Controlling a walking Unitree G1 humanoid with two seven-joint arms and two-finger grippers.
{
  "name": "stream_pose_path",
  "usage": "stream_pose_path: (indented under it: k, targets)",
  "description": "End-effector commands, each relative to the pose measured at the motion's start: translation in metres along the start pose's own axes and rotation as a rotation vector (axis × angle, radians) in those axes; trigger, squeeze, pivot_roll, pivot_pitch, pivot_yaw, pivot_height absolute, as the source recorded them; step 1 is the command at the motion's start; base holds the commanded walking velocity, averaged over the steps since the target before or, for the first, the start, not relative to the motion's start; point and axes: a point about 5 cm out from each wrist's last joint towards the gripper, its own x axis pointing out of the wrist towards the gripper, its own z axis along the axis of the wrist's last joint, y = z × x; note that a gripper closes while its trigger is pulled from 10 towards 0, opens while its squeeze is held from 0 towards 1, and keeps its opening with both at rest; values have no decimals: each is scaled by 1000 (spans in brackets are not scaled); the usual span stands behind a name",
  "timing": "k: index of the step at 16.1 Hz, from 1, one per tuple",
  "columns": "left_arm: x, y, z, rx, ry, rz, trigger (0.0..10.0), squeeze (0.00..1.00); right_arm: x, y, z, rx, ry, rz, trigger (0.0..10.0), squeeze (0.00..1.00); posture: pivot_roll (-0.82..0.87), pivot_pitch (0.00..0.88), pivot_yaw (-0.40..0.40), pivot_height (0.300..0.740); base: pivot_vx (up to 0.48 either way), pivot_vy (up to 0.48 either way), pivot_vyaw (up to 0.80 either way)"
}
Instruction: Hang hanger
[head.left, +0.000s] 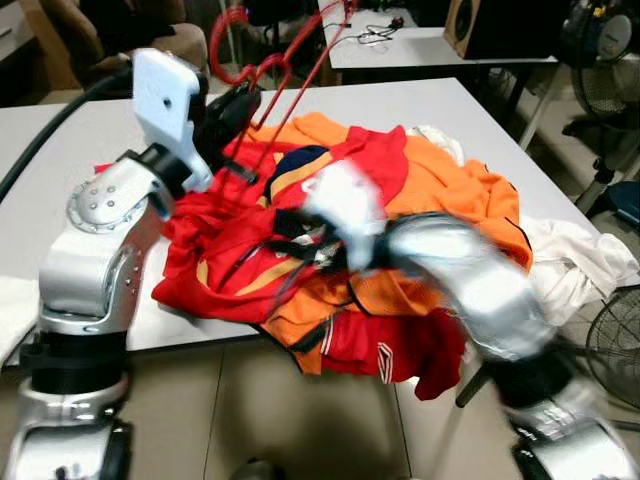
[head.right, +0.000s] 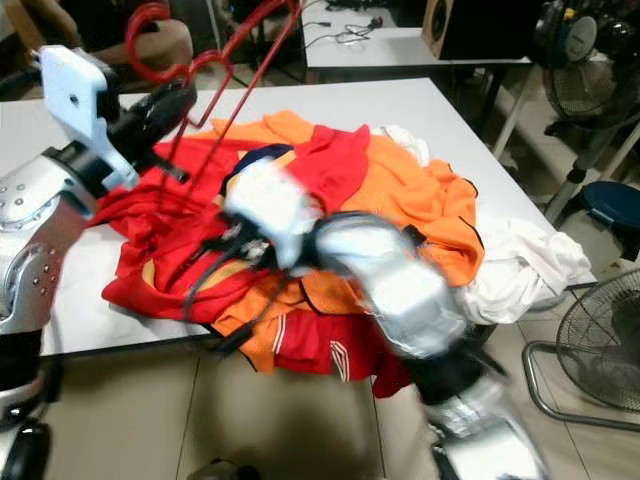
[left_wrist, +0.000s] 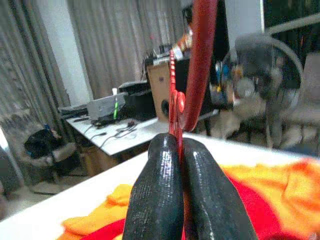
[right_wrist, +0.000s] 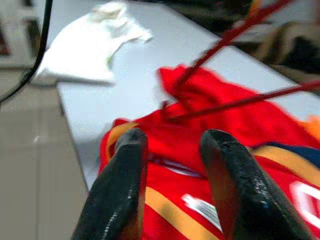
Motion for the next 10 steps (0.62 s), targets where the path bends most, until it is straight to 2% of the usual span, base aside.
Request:
stream_pose_path:
  k: [1, 2, 4, 5, 6, 8, 10]
  targets:
    - [-4, 2, 7, -69, -28, 33, 10000, 0, -30, -5, -4, 18, 24, -126, 10000, 122, -187, 22, 83, 740, 0, 0, 0]
    - [-6, 1, 4, -95, -16, 37, 10000, 0, -38, -6, -10, 11, 55, -163, 10000, 0, -190, 23, 86, 740, 0, 0, 0]
    - [-15, -1, -1, -193, 42, 37, 10000, 0, -65, -6, -46, 88, 125, -384, 10000, 0, -198, 25, 98, 740, 0, 0, 0]
    - [-17, -2, -2, -210, 57, 31, 10000, 0, -69, -6, -52, 128, 119, -441, 10000, 0, -200, 24, 99, 740, 0, 0, 0]
    - [-21, -5, -1, -264, 73, 27, 10000, 0, -78, -7, -55, 177, 88, -546, 10000, 0, -199, 25, 99, 740, 0, 0, 0]
    - [-24, -11, -10, -229, 115, 31, 10000, 0, -92, -14, -55, 253, -5, -712, 10000, 0, -196, 25, 94, 740, 0, 0, 0]
    - [-21, -15, -28, -156, 142, 37, 10000, 0, -94, -16, -55, 261, -58, -757, 10000, 0, -196, 21, 95, 740, 0, 0, 0]
